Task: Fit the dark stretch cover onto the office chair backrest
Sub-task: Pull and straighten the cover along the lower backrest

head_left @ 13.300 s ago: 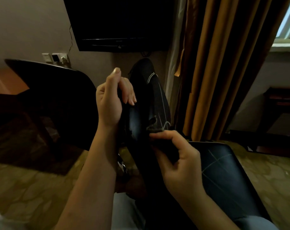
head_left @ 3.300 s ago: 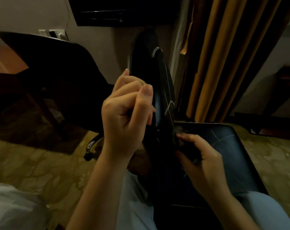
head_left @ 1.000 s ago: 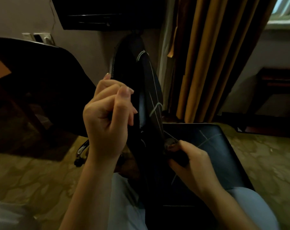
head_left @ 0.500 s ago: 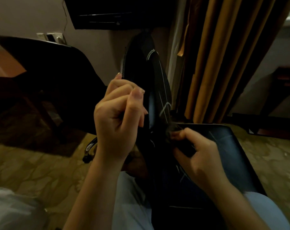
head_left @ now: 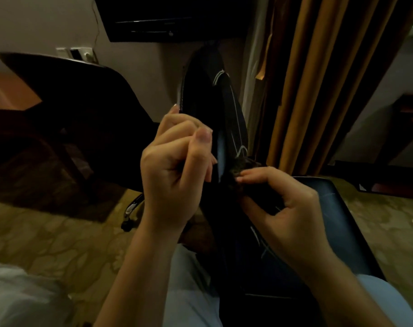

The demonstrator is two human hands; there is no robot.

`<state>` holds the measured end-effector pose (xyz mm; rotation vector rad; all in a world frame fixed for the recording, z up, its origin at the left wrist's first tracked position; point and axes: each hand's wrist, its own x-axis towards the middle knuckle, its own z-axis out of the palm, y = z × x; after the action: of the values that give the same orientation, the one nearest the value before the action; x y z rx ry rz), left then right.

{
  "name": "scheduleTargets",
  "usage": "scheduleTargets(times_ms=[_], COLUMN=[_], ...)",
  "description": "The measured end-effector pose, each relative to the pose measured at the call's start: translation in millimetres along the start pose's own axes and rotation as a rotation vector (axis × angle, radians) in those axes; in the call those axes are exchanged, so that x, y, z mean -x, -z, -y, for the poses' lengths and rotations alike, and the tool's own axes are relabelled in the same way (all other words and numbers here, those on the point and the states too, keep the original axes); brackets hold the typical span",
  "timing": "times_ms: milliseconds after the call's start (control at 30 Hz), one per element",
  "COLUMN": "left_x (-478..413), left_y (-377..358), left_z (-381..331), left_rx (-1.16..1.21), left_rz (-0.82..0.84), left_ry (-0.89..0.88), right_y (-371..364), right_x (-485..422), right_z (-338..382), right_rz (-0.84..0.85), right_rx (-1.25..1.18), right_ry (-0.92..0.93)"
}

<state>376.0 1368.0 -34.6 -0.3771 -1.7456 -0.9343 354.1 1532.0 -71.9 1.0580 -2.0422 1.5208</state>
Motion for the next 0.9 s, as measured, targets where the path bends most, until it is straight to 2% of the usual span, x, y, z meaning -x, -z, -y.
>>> scheduleTargets(times_ms=[100, 333, 500, 600, 700, 767, 900], left_x=[-0.4, 0.6, 1.6, 0.2, -1.0, -0.6, -0.1], left_y=[0.7, -3.8, -2.9, -0.7, 0.4, 1.2, 1.3], left_z=[0.3, 1.2, 0.8, -0.8, -0.7, -0.4, 0.4], left_rx=[0.004, 0.042, 0.025, 0.004, 0.013, 0.024, 0.008], left_rz=[0.01, -0.044, -0.026, 0.0, 0.012, 0.013, 0.002], left_ry=[-0.002, 0.025, 0.007, 0.0, -0.011, -0.011, 0.005], right_y=[-2.9, 6.1, 10.7, 9.0, 2.3, -2.7, -3.4], right_x=[9.6, 46.5, 33.0, 10.3, -3.8, -3.2, 18.7], right_z=[-10.4, -45.0, -34.6, -10.5, 1.6, -2.5, -24.9], right_rz=[-0.003, 0.082, 0.066, -0.013, -0.017, -0.003, 0.003], right_rx=[0.061, 0.09, 0.056, -0.001, 0.033, 0.03, 0.086], right_ry=[-0.024, -0.277, -0.233, -0.087, 0.02, 0.005, -0.147])
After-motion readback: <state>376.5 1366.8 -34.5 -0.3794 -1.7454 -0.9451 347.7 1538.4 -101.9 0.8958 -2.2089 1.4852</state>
